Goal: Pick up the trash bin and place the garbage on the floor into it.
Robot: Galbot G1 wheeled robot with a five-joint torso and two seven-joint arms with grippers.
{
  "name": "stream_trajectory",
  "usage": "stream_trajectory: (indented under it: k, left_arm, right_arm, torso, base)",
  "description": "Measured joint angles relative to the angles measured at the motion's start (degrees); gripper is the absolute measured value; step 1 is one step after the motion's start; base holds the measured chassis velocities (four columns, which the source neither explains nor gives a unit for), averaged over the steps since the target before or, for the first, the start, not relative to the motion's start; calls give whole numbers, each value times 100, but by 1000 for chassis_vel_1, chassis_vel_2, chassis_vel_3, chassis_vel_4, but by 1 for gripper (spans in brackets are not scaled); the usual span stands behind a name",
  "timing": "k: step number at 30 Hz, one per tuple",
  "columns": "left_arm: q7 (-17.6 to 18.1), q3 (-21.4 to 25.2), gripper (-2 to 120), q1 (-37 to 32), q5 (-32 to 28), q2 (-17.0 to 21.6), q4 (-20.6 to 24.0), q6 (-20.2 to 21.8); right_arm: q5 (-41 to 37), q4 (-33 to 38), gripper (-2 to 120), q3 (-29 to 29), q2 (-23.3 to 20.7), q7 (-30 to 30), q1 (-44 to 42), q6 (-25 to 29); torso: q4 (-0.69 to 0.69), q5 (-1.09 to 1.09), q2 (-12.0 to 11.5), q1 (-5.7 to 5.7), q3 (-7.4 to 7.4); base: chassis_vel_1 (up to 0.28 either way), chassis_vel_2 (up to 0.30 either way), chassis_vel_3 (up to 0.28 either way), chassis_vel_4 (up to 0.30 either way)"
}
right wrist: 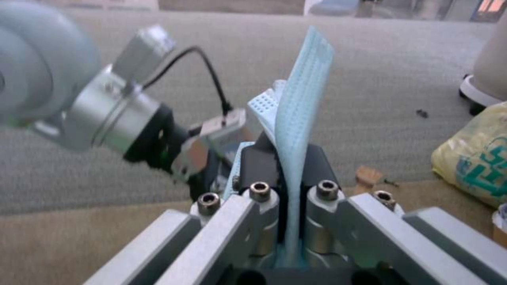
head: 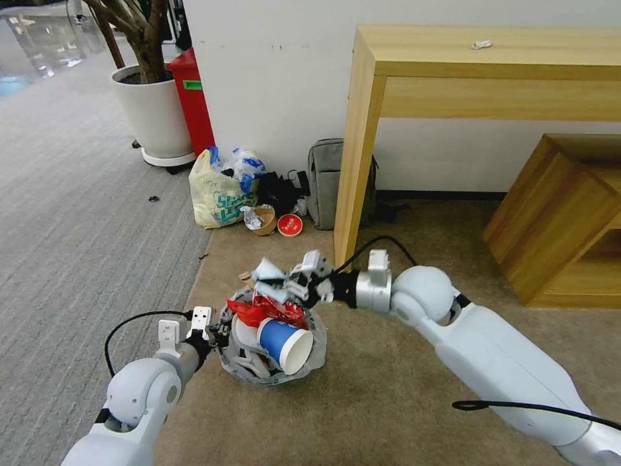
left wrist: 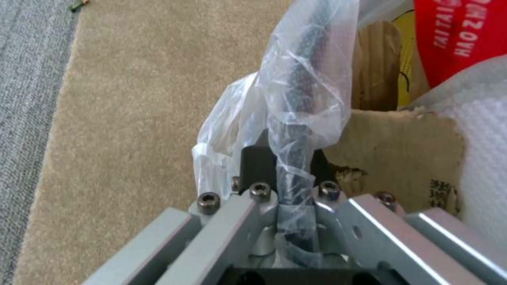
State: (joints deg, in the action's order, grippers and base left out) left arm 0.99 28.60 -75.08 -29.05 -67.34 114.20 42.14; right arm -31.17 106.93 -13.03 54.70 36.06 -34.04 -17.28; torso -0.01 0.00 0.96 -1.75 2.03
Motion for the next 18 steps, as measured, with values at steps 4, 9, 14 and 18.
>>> stream_trajectory:
  k: [4, 9, 14, 18]
  left_arm:
    - [0, 2, 0, 3, -7, 15, 0, 0]
    - [0, 0, 0, 5, -11, 9, 0, 0]
    - [-1, -5, 0, -11, -14, 1, 13, 0]
    - [-1, -3, 0, -31, -18, 2, 42, 0]
  right_arm:
    - [192, -7, 2, -7, -51, 117, -1, -1]
    - [338, -55, 22, 29, -107, 172, -65, 17]
    - [387, -99, 38, 51, -109, 172, -118, 60]
    - [392, -99, 51, 66, -118, 172, -140, 66]
  torso:
    - [0, 0, 0, 0, 0]
    - [0, 0, 0, 0, 0]
    - [0, 0, 0, 0, 0]
    - [0, 0, 0, 0, 0]
  base:
    - [0, 0, 0, 0]
    - [0, 0, 0, 0]
    - [0, 0, 0, 0]
    - [0, 0, 0, 0]
